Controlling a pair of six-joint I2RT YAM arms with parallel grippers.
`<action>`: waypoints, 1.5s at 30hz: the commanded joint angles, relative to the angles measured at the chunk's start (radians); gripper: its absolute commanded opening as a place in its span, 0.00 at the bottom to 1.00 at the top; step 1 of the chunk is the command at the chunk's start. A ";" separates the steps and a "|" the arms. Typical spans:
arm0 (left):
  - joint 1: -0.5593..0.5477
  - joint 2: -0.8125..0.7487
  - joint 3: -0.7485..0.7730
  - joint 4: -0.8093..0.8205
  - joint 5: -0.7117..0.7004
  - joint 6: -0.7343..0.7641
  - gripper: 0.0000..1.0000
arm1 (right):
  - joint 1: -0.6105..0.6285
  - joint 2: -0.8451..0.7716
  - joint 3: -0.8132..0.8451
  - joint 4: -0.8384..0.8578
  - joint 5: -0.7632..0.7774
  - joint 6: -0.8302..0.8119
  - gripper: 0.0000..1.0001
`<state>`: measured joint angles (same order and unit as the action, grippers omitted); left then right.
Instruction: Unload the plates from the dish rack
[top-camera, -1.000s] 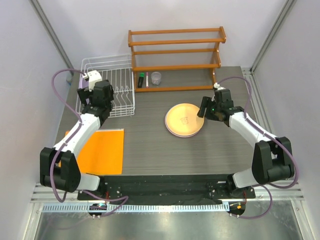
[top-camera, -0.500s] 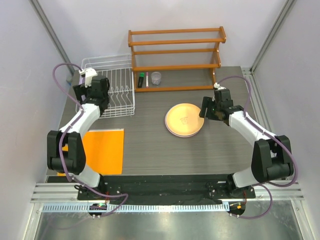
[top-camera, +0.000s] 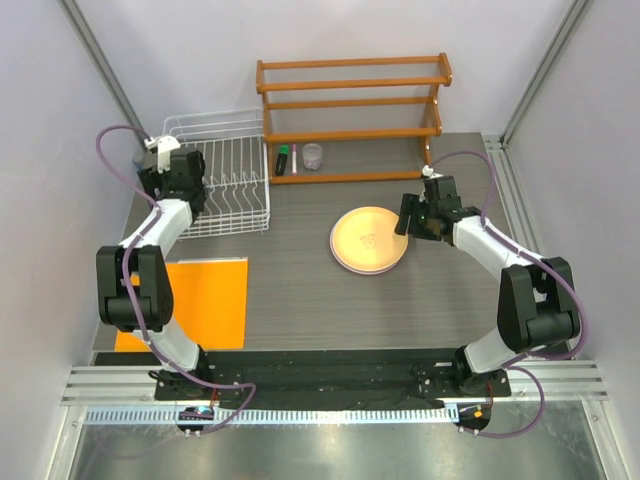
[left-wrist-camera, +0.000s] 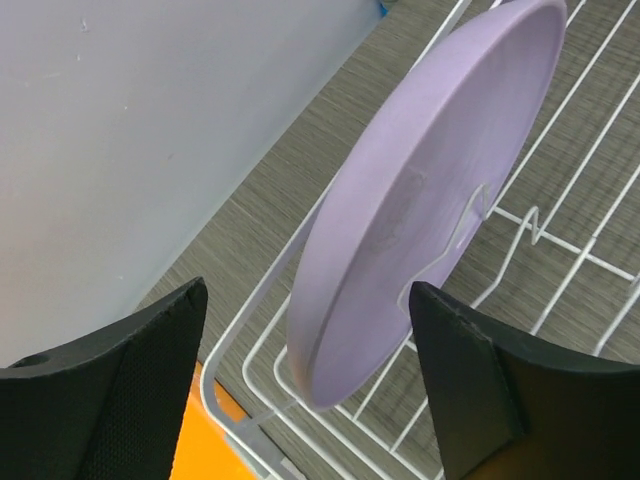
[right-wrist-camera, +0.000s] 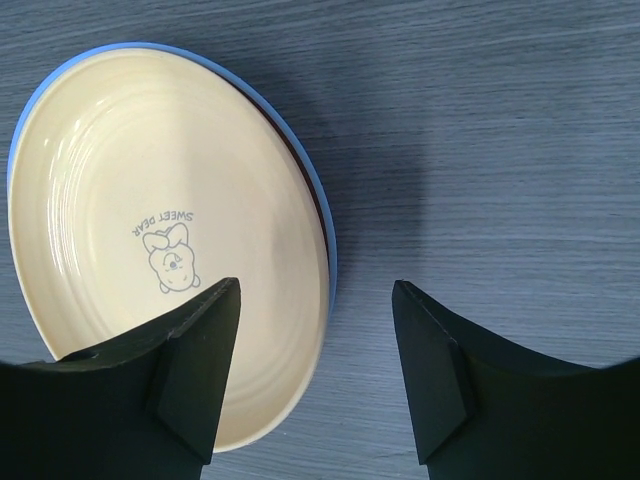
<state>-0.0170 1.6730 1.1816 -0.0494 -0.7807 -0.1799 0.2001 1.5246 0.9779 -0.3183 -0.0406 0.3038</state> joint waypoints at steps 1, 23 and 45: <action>0.012 0.016 0.061 0.045 0.015 -0.006 0.75 | -0.002 0.002 0.039 0.024 -0.015 -0.012 0.68; 0.014 -0.009 0.102 0.006 -0.023 0.075 0.00 | -0.001 -0.032 0.024 0.022 -0.024 -0.017 0.68; -0.072 -0.261 0.069 0.012 -0.137 0.188 0.00 | -0.001 -0.113 0.007 0.007 -0.010 -0.005 0.69</action>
<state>-0.0509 1.4841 1.2259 -0.0280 -0.9314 0.0391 0.2001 1.4929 0.9779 -0.3199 -0.0555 0.2974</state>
